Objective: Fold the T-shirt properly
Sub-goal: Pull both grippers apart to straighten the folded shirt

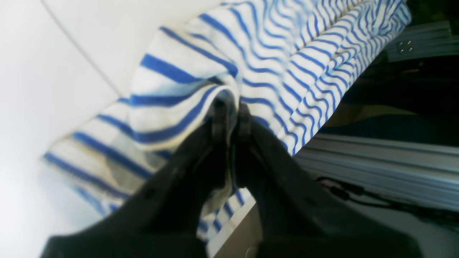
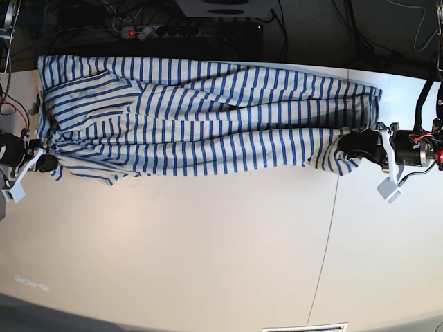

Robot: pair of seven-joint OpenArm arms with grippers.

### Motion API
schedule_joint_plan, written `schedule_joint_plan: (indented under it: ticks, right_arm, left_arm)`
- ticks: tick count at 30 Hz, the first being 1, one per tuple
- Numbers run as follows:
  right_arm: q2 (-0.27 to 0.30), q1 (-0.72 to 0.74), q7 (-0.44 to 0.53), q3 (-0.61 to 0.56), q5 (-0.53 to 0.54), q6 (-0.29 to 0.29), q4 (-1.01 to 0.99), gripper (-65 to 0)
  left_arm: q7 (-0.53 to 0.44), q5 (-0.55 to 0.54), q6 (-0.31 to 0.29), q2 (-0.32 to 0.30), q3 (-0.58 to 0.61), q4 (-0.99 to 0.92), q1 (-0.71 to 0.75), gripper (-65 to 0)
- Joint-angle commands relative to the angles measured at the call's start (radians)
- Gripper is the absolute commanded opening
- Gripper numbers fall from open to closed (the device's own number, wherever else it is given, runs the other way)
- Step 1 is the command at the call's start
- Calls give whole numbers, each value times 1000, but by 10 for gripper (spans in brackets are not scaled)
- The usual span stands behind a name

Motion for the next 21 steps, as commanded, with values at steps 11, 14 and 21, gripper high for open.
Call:
schedule_joint_plan:
  ticks: [11, 14, 21]
  right_arm:
    - [62, -119, -32, 168, 79, 79, 49, -650]
    - [61, -125, -86, 168, 133, 79, 49, -650]
    - [61, -126, -122, 168, 153, 79, 49, -650]
  left_arm:
    - [-11, -24, -12, -66, -10, 12, -16, -650]
    - [-12, -24, -12, -66, -10, 11, -16, -650]
    - [-72, 34, -12, -71, -10, 1, -3, -650]
